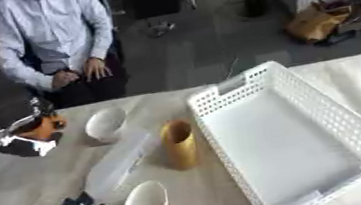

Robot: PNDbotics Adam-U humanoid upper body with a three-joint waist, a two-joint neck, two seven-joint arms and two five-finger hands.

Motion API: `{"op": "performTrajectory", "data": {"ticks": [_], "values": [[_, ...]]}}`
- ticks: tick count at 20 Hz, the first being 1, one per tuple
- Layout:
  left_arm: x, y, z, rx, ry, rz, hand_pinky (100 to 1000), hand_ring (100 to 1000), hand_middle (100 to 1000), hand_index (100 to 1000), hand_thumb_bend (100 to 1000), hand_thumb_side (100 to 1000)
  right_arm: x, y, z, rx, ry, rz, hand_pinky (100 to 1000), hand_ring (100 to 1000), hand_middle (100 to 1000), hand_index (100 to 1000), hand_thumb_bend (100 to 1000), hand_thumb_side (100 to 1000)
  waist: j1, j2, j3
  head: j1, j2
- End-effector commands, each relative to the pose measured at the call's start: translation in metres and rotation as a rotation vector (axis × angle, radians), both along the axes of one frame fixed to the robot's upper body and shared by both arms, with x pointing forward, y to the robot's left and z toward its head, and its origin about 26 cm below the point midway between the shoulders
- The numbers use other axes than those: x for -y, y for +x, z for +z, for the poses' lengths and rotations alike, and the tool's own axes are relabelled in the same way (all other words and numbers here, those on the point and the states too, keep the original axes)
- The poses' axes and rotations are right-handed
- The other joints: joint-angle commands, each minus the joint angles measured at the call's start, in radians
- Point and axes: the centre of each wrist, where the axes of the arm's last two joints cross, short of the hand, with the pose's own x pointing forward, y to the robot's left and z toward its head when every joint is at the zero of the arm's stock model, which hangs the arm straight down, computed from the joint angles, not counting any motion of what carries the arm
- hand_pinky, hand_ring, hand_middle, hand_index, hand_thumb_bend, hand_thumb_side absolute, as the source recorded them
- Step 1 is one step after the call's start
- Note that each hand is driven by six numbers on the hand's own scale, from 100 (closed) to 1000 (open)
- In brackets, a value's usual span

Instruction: Pick up objects on the table and place them in the box.

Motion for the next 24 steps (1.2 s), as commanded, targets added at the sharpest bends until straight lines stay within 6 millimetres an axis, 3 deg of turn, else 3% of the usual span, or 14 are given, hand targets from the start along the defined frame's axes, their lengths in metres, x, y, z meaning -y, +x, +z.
{"op": "performTrajectory", "data": {"ticks": [1,5,13,18,24], "values": [[0.001,-0.007,0.041,0.050,0.024,-0.014,100,100,100,376,100,284,0.000,-0.005,0.008,0.050,-0.038,-0.001,678,755,690,589,100,947,0.003,-0.028,0.002,-0.002,0.012],[0.015,-0.007,0.059,0.049,0.012,-0.051,100,100,100,375,100,288,0.000,-0.005,0.007,0.048,-0.043,0.002,678,755,689,589,100,946,0.011,-0.034,-0.001,-0.004,0.013],[0.062,-0.003,0.099,0.027,-0.054,-0.200,100,100,100,373,100,306,-0.004,-0.005,0.004,0.046,-0.054,0.021,677,755,688,588,100,943,0.029,-0.053,-0.018,-0.012,0.023],[0.107,-0.001,0.124,0.054,-0.063,-0.324,100,100,100,372,100,328,-0.009,-0.004,0.002,0.046,-0.051,0.050,677,754,688,587,100,932,0.027,-0.059,-0.024,0.024,0.036],[0.149,0.004,0.135,0.053,-0.104,-0.388,100,100,100,371,100,336,-0.016,-0.003,0.001,0.051,-0.048,0.088,677,754,687,587,100,942,0.026,-0.062,-0.050,0.050,0.036]]}}
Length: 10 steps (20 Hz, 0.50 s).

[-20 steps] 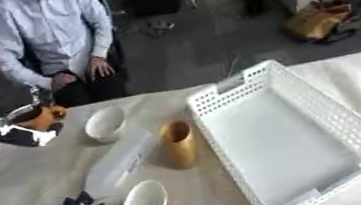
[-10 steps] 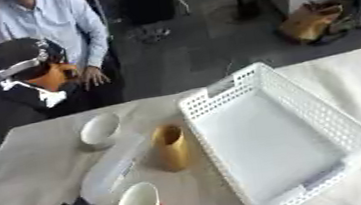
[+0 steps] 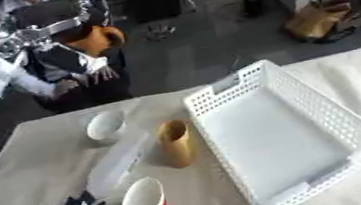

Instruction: Pick up objects on the table and place them in the box.

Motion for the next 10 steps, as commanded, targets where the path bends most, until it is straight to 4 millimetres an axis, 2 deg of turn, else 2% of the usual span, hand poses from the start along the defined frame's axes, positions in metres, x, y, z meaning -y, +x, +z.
{"op": "performTrajectory", "data": {"ticks": [1,10], "values": [[0.014,-0.002,0.015,0.019,-0.019,-0.015,100,100,100,371,100,336,-0.006,-0.004,0.007,0.061,-0.007,0.037,677,754,687,587,100,942,-0.007,-0.022,-0.004,0.013,0.008],[0.059,0.006,0.019,0.003,-0.058,-0.097,100,100,100,369,100,353,-0.016,-0.003,0.011,0.085,-0.007,0.091,676,754,687,586,100,938,0.006,-0.009,-0.071,0.039,-0.018]]}}
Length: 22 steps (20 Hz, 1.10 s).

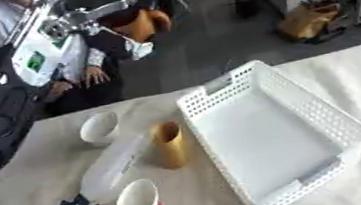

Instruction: Pick up objects on the table and place them in the box.

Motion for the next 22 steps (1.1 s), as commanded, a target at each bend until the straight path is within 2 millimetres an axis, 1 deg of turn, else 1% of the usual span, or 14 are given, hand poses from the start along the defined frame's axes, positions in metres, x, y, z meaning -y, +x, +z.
{"op": "performTrajectory", "data": {"ticks": [1,5,9,11,14,16,18,19,22], "values": [[0.010,-0.001,0.016,0.030,-0.022,-0.018,100,100,100,369,100,356,-0.007,-0.004,0.009,0.079,-0.004,0.047,676,754,687,586,100,936,-0.004,-0.010,-0.012,0.017,-0.015],[0.027,0.005,0.014,0.020,-0.040,-0.032,100,100,100,368,100,361,-0.013,-0.004,0.012,0.096,0.000,0.081,676,755,687,586,100,935,0.004,0.004,-0.047,0.037,-0.029],[0.035,0.010,0.010,0.017,-0.062,-0.031,100,100,100,368,100,369,-0.018,-0.004,0.014,0.109,0.003,0.110,677,756,687,586,100,932,0.011,0.017,-0.081,0.053,-0.040],[0.037,0.012,0.007,0.015,-0.072,-0.030,100,100,100,368,100,369,-0.019,-0.004,0.015,0.114,0.004,0.120,677,756,687,586,100,932,0.014,0.022,-0.092,0.061,-0.045],[0.039,0.014,0.003,0.016,-0.076,-0.029,100,100,100,368,100,369,-0.020,-0.004,0.015,0.117,0.005,0.127,677,756,687,586,100,932,0.015,0.024,-0.098,0.066,-0.048],[0.044,0.016,-0.001,0.011,-0.076,-0.035,100,100,100,369,100,367,-0.022,-0.004,0.017,0.124,0.006,0.137,677,756,687,585,100,930,0.018,0.030,-0.113,0.075,-0.054],[0.045,0.018,-0.004,0.013,-0.076,-0.036,100,100,100,369,100,367,-0.023,-0.004,0.018,0.127,0.006,0.141,677,756,687,585,100,930,0.019,0.031,-0.117,0.077,-0.056],[0.046,0.018,-0.006,0.012,-0.074,-0.039,100,100,100,373,100,349,-0.024,-0.004,0.018,0.128,0.006,0.145,677,757,687,585,100,929,0.021,0.034,-0.120,0.081,-0.057],[0.053,0.023,-0.024,-0.011,-0.075,-0.046,100,100,100,377,100,332,-0.030,-0.004,0.020,0.142,0.009,0.176,677,757,687,585,100,928,0.029,0.048,-0.151,0.099,-0.070]]}}
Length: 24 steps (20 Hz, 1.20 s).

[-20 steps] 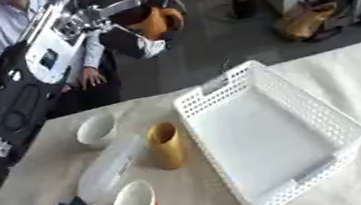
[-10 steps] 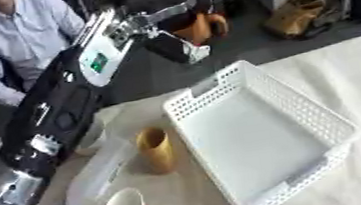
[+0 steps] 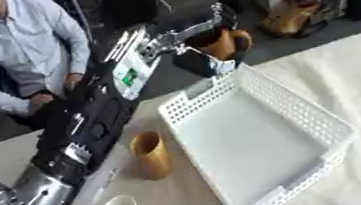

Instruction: Pick up objects on the table and place them in the box.

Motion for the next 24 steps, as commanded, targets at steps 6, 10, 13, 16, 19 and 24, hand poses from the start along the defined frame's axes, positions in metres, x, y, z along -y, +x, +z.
{"op": "performTrajectory", "data": {"ticks": [6,10,13,16,19,24], "values": [[-0.007,0.013,-0.029,-0.019,-0.007,0.041,100,100,100,506,100,251,-0.009,-0.005,0.011,0.106,0.011,0.073,677,759,687,585,100,924,-0.001,0.001,-0.025,0.015,-0.017],[-0.012,0.019,-0.045,-0.085,0.035,0.072,100,185,206,631,100,424,-0.009,-0.005,0.011,0.109,0.013,0.078,676,760,688,585,100,924,-0.001,0.007,-0.030,0.014,-0.017],[-0.014,0.021,-0.050,-0.124,0.068,0.089,100,463,418,784,100,764,-0.010,-0.005,0.011,0.109,0.016,0.083,675,760,687,585,100,924,0.000,0.009,-0.034,0.013,-0.016],[-0.018,0.022,-0.050,-0.148,0.110,0.125,100,800,686,954,100,905,-0.009,-0.005,0.011,0.108,0.016,0.083,675,760,687,585,100,924,0.002,0.009,-0.035,0.012,-0.013],[-0.018,0.021,-0.047,-0.157,0.153,0.160,100,961,875,1000,100,1000,-0.009,-0.005,0.011,0.107,0.016,0.083,675,760,687,585,100,925,0.004,0.008,-0.035,0.013,-0.012],[-0.018,0.021,-0.047,-0.186,0.146,0.139,100,1000,1000,1000,100,1000,-0.009,-0.005,0.010,0.107,0.017,0.082,674,760,686,584,100,920,0.005,0.006,-0.039,0.011,-0.018]]}}
